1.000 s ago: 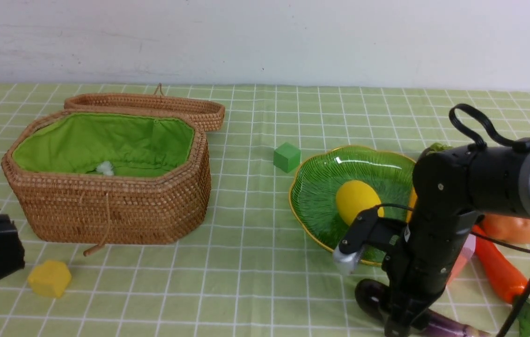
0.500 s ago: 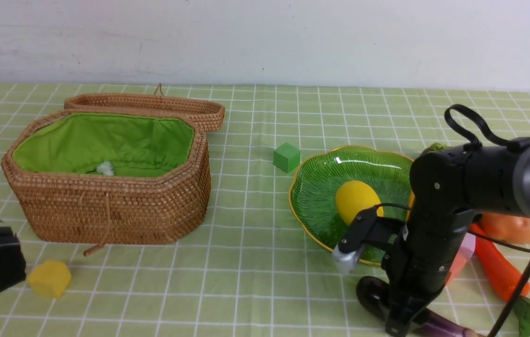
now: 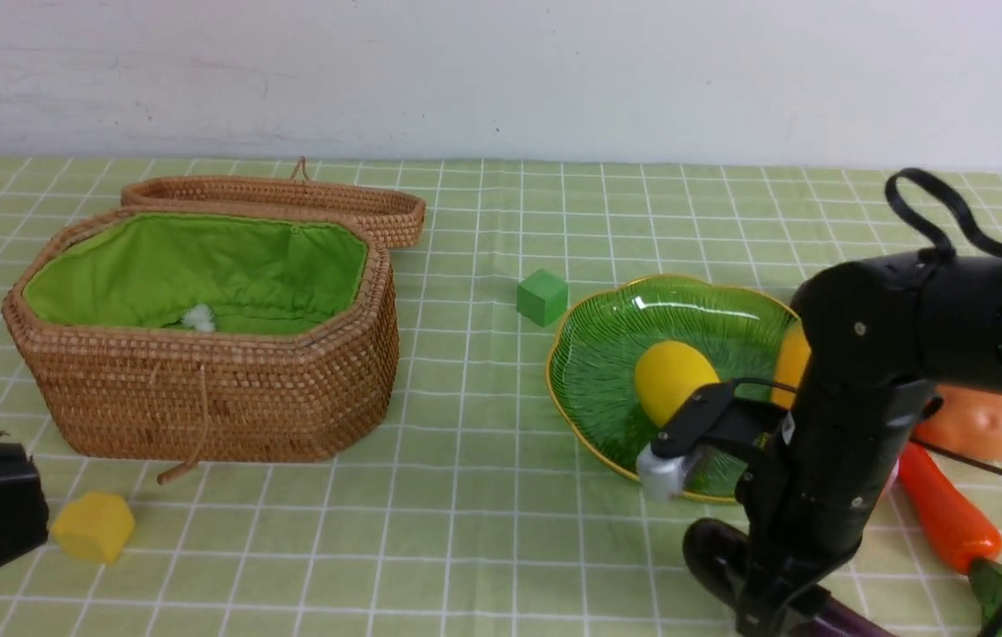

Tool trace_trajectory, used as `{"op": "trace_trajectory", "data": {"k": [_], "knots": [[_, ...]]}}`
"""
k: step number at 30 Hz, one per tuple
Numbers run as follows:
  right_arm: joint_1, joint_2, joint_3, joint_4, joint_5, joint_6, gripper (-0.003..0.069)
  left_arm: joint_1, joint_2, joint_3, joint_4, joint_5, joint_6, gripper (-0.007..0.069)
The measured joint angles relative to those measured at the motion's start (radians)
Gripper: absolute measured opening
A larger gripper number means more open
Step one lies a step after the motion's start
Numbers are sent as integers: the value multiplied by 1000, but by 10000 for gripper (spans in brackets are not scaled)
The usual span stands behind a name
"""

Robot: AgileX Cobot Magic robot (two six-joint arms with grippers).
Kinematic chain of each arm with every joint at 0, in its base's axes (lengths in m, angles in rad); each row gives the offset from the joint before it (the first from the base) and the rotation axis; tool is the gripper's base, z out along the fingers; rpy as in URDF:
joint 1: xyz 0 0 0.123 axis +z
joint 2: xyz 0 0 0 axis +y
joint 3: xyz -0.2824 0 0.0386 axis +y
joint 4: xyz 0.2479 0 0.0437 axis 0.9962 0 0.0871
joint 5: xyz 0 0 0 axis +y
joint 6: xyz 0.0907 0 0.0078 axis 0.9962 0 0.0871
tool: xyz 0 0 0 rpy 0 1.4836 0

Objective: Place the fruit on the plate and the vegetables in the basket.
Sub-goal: Grab an eggplant with your right arm and place it in the basket on the left.

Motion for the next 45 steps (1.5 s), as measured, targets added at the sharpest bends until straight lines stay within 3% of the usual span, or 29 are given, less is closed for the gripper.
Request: {"op": "trace_trajectory", "data": {"k": [8,12,15,16,22,27,38,45], "knots": [[0,-197,2,9,16,171,390,0,0,0,15,8,-5,0],[0,-287,2,11,-47,289,390,0,0,0,104,11,-71,0],[0,-302,-44,43,-81,312,390,0,0,0,233,14,-188,0],[1,-291,-92,87,-100,311,390,0,0,0,336,25,-292,0],[22,-151,-366,281,-136,209,390,0,-1,0,629,104,-568,0],[122,56,-671,324,-142,124,390,0,-1,0,753,149,-687,2],[272,526,-1297,335,-271,-12,390,0,-5,0,801,178,-734,5],[290,669,-1396,356,-460,-22,390,0,-5,0,801,182,-736,5]]}}
